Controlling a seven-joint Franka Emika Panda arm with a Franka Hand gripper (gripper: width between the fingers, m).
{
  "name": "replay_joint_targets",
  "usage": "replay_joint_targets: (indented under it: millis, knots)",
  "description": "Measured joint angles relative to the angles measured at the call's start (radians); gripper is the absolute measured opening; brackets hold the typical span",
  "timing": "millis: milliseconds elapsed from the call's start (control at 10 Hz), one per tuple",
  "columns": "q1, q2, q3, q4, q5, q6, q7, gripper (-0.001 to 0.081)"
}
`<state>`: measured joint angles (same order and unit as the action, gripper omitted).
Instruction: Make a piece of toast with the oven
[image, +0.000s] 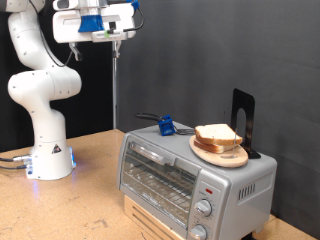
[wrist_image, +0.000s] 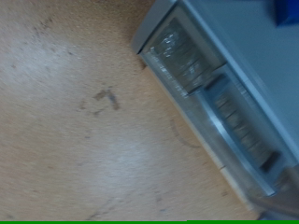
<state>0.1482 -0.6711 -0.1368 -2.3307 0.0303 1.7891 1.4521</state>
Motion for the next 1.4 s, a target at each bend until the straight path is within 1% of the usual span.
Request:
replay_joint_targets:
  millis: [100, 200, 300, 400, 500, 600, 700, 800, 900, 1100, 1200, 1400]
  knots:
    - [0.024, 0.031, -0.032, 0.015, 0.009, 0.037, -0.106, 0.0809]
    - [0.036, 0.073, -0.046, 0.031, 0.01, 0.088, -0.173, 0.0809]
    - [0.039, 0.118, -0.05, 0.044, 0.003, 0.144, -0.232, 0.0809]
    - [0.039, 0.162, -0.051, 0.068, 0.0, 0.173, -0.281, 0.0809]
    - [0.038, 0.156, -0.05, 0.067, 0.003, 0.161, -0.271, 0.0809]
    - [0.045, 0.147, -0.057, 0.066, 0.031, 0.118, -0.325, 0.0809]
    - [0.055, 0.132, -0.07, 0.055, 0.069, 0.11, -0.398, 0.0809]
    - [0.059, 0.116, -0.077, 0.03, 0.089, 0.112, -0.446, 0.0809]
    - [0.059, 0.109, -0.077, -0.005, 0.092, 0.128, -0.462, 0.0809]
    - [0.059, 0.124, -0.076, -0.081, 0.091, 0.215, -0.495, 0.0809]
    - [0.059, 0.144, -0.076, -0.109, 0.091, 0.269, -0.522, 0.0809]
    - [0.062, 0.192, -0.076, -0.139, 0.091, 0.382, -0.581, 0.0809]
